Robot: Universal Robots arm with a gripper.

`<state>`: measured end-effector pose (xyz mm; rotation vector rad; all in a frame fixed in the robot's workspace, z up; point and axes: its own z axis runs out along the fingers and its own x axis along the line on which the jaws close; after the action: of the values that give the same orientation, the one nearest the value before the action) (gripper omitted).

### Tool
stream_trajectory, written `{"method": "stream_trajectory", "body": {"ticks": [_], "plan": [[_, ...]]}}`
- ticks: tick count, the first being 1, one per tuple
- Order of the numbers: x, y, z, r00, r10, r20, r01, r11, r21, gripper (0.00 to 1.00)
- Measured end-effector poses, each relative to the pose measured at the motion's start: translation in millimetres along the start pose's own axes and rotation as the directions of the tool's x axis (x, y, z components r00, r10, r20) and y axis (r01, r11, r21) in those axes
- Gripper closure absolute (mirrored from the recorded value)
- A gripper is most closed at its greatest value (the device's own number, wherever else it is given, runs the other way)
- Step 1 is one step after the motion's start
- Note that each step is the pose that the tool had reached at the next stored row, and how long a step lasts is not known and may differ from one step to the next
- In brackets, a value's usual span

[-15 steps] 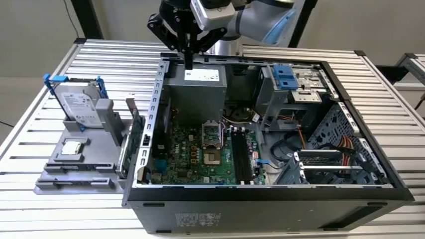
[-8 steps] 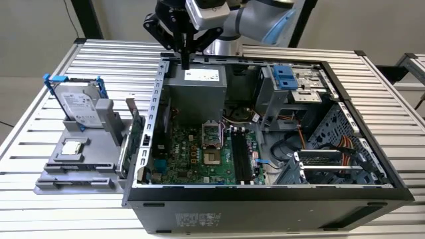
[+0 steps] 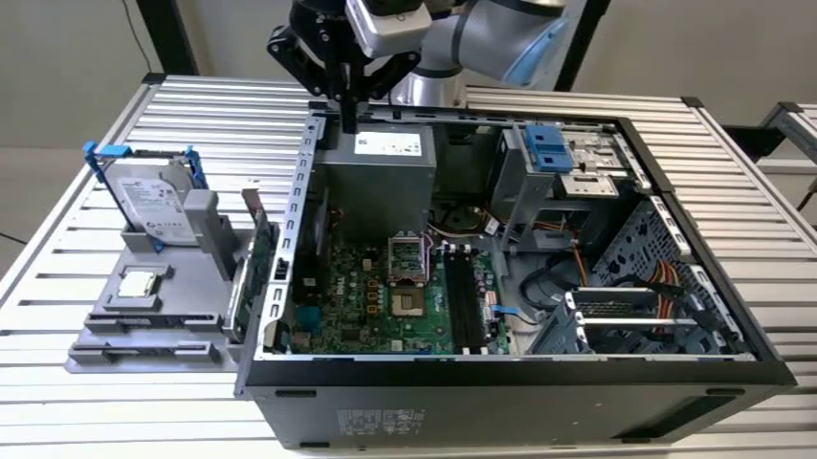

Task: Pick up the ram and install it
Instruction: 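Reach for the ram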

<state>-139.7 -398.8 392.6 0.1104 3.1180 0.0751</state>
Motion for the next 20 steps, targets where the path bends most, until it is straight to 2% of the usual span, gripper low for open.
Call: {"method": "stream_trajectory", "body": {"ticks": [20], "plan": [[15.5,-1.1,-0.4,1.0000,0.000,0.0000,0.000,1.0000,0.0001,1.00]]}}
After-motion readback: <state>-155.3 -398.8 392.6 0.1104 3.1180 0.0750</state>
